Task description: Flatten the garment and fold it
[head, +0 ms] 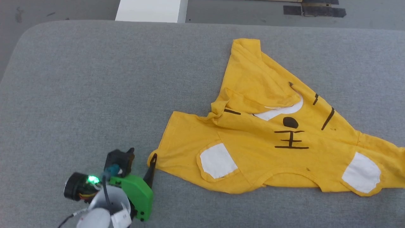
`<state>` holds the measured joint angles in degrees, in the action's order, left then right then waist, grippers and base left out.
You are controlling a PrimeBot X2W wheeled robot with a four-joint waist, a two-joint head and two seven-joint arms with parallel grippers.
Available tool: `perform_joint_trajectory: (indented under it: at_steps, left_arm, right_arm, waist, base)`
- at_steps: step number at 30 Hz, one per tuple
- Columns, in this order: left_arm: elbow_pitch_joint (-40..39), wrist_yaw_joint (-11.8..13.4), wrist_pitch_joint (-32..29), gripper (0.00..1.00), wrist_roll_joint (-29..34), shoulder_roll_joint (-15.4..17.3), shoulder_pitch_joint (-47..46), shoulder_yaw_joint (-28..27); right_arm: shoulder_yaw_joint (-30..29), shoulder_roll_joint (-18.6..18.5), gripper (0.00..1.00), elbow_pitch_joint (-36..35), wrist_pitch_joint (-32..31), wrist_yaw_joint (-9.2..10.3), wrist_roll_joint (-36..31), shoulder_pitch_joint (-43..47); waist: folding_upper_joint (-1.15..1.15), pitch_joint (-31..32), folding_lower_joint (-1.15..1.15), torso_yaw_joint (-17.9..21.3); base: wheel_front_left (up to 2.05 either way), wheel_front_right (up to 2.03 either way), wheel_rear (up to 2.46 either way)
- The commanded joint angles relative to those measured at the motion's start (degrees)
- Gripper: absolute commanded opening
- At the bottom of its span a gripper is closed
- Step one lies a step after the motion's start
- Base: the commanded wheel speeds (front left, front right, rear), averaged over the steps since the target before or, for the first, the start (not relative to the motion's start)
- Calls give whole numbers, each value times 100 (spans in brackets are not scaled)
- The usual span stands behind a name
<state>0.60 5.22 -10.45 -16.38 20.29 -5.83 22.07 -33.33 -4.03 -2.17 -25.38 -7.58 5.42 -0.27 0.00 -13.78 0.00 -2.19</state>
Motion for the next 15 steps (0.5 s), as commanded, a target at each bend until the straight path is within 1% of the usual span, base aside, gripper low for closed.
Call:
perform_joint_trajectory:
  at_steps: [1,3,6,10,13,14,15]
  left_arm:
    - [90,-107,-167,100,-50,73,-183,35]
    - [225,-235,-425,100,-167,96,-312,68]
    - [278,-360,-776,100,-291,87,-420,161]
    - [264,-454,-1001,100,-568,-32,-433,188]
    - [336,-568,-1162,100,-671,-7,-418,257]
    - [391,-596,-1159,70,-680,2,-426,273]
    - [437,-625,-1137,8,-684,3,-441,286]
  right_arm:
    - [45,26,0,-54,-27,9,-6,-104]
    - [89,32,0,-88,-55,9,-6,-126]
    - [147,40,0,-124,-85,9,-6,-153]
    - [176,51,0,-145,-120,9,6,-157]
    - [177,60,0,-161,-126,9,20,-156]
    - [178,63,0,-166,-123,9,25,-158]
    - [178,66,0,-169,-118,9,28,-159]
  waist:
    - [0,-57,0,-10]
    - [0,-100,0,2]
    - [0,-153,0,39]
    - [0,-209,0,79]
    - [0,-257,0,98]
    - [0,-273,0,103]
    - [0,-284,0,105]
  base:
    - [0,0,0]
    - [0,0,0]
    - [0,0,0]
    - [0,0,0]
    - [0,0,0]
    - [0,0,0]
    - [0,0,0]
